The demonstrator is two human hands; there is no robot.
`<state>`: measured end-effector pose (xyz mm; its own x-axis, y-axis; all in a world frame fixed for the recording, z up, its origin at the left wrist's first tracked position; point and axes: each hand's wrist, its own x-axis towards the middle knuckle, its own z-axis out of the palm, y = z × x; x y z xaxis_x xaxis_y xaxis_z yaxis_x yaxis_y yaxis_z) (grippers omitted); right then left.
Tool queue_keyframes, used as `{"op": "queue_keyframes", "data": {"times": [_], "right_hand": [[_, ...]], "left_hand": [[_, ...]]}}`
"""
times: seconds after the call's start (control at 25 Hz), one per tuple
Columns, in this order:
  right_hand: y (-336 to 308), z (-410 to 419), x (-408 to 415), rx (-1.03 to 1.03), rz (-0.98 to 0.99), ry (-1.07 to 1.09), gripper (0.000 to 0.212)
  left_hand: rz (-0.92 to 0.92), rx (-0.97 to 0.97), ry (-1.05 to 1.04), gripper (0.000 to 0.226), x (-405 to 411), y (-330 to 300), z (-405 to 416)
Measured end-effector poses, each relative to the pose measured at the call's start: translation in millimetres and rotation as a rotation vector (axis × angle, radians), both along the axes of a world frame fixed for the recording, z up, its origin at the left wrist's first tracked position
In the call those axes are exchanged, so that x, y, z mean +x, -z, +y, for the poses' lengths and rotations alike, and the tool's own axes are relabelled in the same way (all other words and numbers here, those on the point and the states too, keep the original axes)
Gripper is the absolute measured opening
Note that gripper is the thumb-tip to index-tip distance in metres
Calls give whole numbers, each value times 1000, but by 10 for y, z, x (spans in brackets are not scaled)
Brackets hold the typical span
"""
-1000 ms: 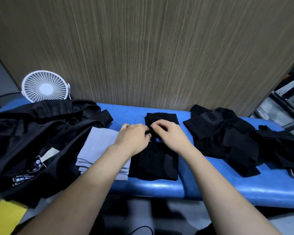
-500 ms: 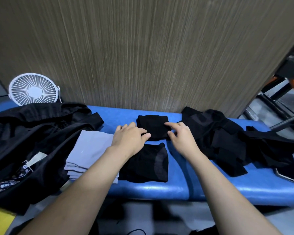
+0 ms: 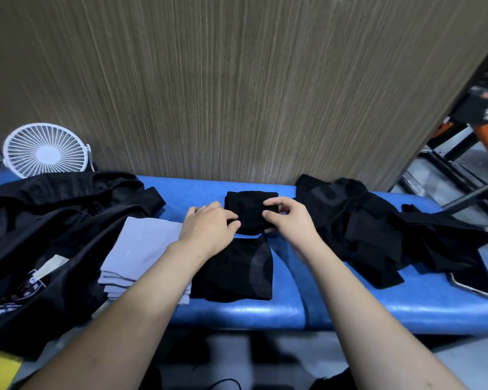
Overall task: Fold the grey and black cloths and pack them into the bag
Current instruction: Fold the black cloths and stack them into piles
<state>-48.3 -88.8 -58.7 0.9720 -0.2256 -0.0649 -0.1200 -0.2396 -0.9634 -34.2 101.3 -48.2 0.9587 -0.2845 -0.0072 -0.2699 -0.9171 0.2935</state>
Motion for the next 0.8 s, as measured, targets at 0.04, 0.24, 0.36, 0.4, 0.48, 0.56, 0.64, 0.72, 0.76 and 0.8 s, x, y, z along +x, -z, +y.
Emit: {"op": "queue_keyframes", "data": {"times": [0.04,0.24,0.36,0.4,0.48,0.56,0.64,0.72,0.76,0.8], "right_hand": [[-21,23,-6,126,34,-14,22],[-121,112,-17,198,143,-137,43],[-131,124,-58,65,123,-185,55],[-152,113,-74,45,79,-181,57],[-243,66,-121,65,-31,-178,59],[-342,0,-181,187,-113,-212,59],[-420,-67,-261,378,-122,-279,58],[-470,-123,-346,500,-109,-343,57],[-485,-147,-390,519,-106,-365,57],[-498,-165,-432,521,-104,-378,56]], "left_hand": [[-2,-11,-1,38,-4,6,3],[3,-58,-1,33,32,24,46],[3,-110,-13,29,30,1,42],[-4,-146,-9,30,14,-29,26],[-27,-234,14,37,-21,-102,-5],[-2,-363,39,42,-46,-206,-15],[75,-513,65,41,-74,-301,-13],[143,-679,140,42,-128,-377,-15],[158,-773,181,43,-160,-399,-15],[170,-866,213,43,-199,-419,-11]]}}
